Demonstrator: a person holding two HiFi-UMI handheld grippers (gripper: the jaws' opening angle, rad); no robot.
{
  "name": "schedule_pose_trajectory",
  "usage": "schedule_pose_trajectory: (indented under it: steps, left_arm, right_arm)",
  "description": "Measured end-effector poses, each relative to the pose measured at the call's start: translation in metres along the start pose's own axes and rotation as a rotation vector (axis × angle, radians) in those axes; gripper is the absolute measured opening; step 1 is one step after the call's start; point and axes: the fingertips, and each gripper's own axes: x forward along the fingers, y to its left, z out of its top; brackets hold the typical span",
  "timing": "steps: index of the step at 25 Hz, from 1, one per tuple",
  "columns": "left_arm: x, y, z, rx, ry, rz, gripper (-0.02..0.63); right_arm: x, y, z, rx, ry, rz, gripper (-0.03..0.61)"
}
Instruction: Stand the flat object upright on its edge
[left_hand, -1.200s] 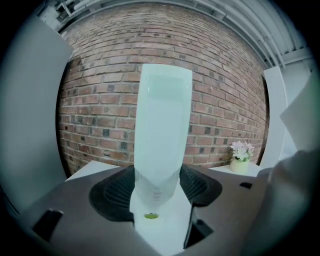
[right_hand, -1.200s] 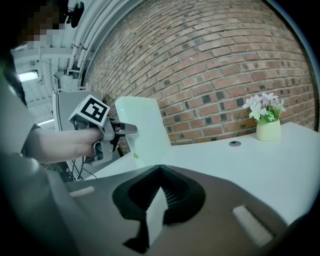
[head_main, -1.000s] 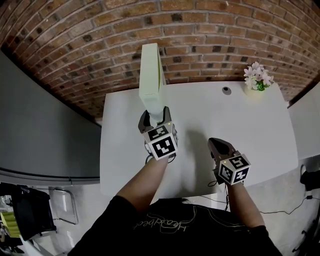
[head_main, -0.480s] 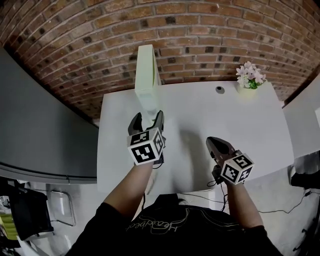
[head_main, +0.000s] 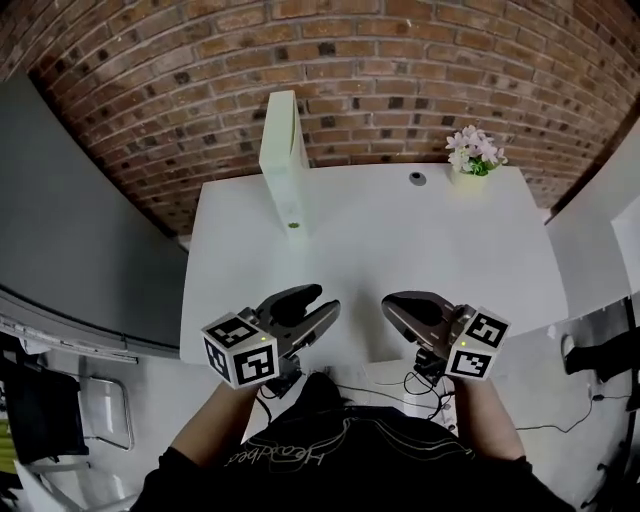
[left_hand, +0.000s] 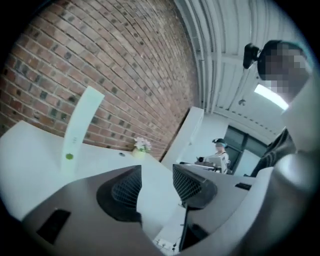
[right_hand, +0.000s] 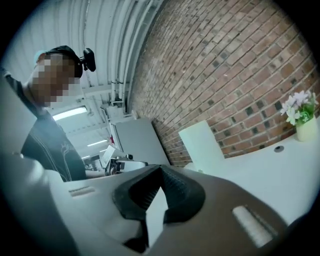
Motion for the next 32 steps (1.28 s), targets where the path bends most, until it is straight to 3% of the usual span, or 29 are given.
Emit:
schedule_pose_trajectory:
  steps: [3, 5, 6, 14, 32]
  left_arm:
    - [-0.017, -0.039, -0.007, -0.043, -0.04, -0.079, 0.14]
    - [-0.027, -0.056, -0.011, -0.028, -0.07, -0.086, 0.027]
    - [-0.03, -0.064, -0.013, -0.009, -0.078, -0.089, 0.002]
    - [-0.041, -0.117, -0.013, 0.13, -0.106, -0.099, 0.002]
    - [-0.042, -0.15, -0.016, 0.165, -0.126, -0.076, 0.002]
  right_arm:
    - [-0.005, 0.039, 0.012, 0.032, -0.06, 0.09, 0.005]
    - [-0.009, 0.058, 0.016, 0.002, -0.068, 0.113, 0.005]
    - [-0.012, 0.064, 0.017, -0.014, -0.066, 0.117, 0.005]
    - [-0.034, 0.1, 0.009, -0.024, -0.058, 0.16, 0.005]
    - [-0.058, 0.119, 0.016, -0.054, -0.09, 0.166, 0.005]
